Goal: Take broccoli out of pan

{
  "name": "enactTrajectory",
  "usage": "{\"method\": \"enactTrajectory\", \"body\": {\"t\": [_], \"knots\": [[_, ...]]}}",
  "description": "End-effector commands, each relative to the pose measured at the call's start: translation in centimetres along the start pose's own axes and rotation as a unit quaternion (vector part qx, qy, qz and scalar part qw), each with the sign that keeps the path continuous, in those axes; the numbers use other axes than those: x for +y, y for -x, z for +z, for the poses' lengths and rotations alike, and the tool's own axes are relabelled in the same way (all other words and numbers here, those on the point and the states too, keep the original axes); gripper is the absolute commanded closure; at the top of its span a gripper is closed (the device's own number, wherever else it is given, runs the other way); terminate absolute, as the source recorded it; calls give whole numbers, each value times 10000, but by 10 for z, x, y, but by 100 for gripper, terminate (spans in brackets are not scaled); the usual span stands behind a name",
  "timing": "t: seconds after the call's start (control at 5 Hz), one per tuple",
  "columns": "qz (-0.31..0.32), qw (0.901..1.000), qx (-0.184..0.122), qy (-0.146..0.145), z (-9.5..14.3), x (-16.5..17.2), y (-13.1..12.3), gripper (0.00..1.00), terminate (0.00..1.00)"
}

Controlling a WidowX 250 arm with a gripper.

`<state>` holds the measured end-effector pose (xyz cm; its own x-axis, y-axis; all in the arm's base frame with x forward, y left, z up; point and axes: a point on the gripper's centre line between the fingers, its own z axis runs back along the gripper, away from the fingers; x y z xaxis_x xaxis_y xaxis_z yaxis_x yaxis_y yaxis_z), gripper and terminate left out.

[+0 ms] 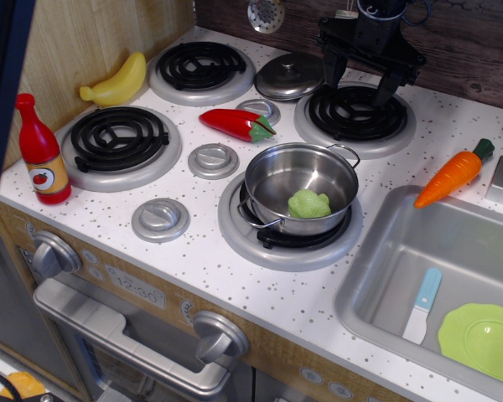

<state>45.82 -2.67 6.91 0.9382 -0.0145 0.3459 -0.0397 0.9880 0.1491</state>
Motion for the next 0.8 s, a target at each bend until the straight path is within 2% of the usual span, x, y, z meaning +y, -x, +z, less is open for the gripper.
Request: {"method": "enactTrajectory", "body": {"t": [0.0,0.2,0.4,0.6], "knots": [[0,10000,0,0,0,0,0,0,0],[117,9996,233,-108,27,1,4,0,0],[38,9990,240,-386,55,5,6,0,0],[125,9980,485,-386,83,9,11,0,0]]}}
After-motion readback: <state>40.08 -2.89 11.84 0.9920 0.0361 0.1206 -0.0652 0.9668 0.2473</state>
